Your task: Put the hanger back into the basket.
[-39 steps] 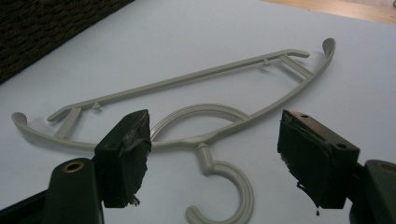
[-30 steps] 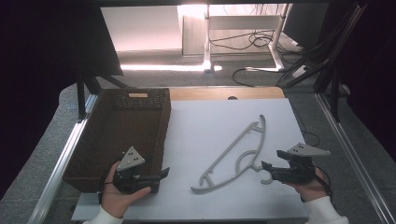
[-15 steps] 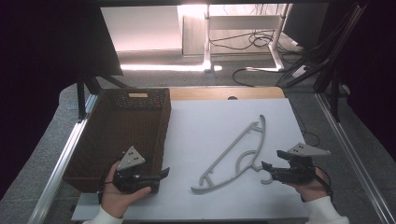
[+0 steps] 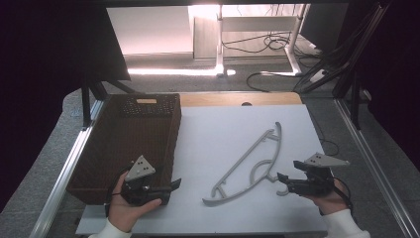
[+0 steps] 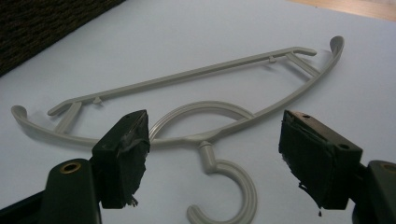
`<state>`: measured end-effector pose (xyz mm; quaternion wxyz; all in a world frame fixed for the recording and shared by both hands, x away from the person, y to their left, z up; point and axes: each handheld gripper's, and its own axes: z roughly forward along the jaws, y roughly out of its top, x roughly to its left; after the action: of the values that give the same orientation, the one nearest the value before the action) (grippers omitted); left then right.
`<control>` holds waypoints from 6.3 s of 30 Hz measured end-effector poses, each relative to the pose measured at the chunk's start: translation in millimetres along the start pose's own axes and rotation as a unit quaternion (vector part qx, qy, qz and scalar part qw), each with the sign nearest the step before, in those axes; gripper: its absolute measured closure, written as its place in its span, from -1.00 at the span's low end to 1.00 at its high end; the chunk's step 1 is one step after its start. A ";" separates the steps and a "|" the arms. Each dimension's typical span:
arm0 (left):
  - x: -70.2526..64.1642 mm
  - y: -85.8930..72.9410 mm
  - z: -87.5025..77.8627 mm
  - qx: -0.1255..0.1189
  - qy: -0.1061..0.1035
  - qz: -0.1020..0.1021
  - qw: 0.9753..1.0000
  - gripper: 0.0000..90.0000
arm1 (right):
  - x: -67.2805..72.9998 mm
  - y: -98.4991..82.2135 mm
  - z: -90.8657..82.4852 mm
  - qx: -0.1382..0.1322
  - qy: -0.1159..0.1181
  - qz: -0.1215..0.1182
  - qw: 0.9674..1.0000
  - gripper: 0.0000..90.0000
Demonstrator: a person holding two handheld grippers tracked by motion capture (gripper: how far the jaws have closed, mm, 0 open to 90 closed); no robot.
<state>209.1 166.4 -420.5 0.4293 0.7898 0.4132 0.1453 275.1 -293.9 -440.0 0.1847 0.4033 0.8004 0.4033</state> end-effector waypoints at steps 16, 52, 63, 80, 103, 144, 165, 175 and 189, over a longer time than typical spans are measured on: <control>-0.1 -0.6 2.4 0.005 0.000 0.001 1.000 -0.42 | 1.6 2.2 4.5 0.024 -0.003 -0.007 1.000 -0.38; -16.9 1.1 13.1 0.015 -0.020 0.019 0.999 -0.42 | -37.7 24.0 41.4 0.082 -0.036 0.046 0.995 -0.10; -44.8 12.6 29.9 0.026 -0.054 0.047 0.997 -0.39 | -47.2 10.4 44.8 0.082 -0.036 0.060 0.994 -0.09; -94.3 37.4 117.3 0.126 -0.127 0.087 0.980 -0.20 | -44.4 10.1 43.1 0.076 -0.032 0.050 0.995 -0.18; -100.6 46.8 176.9 0.172 -0.136 0.097 0.971 -0.05 | -41.9 3.7 44.5 0.083 -0.032 0.053 0.995 -0.25; -102.9 41.8 229.7 0.231 -0.111 0.107 0.961 0.51 | -43.9 2.4 43.0 0.082 -0.033 0.054 0.995 -0.28; -96.5 45.6 228.1 0.221 -0.134 0.082 0.963 0.83 | -48.5 2.1 38.2 0.072 -0.039 0.062 0.995 -0.28; -82.0 58.2 212.0 0.184 -0.171 0.039 0.967 0.83 | -63.0 -4.5 21.7 0.051 -0.059 0.089 0.993 -0.28; -59.4 80.9 180.8 0.117 -0.182 0.006 0.976 0.83 | -70.6 -11.5 15.9 0.045 -0.075 0.105 0.991 -0.28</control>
<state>320.8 -4.2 -455.1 0.4011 0.8504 0.3370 -0.0480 322.1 -346.1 -460.8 0.1821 0.5222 0.7547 0.3529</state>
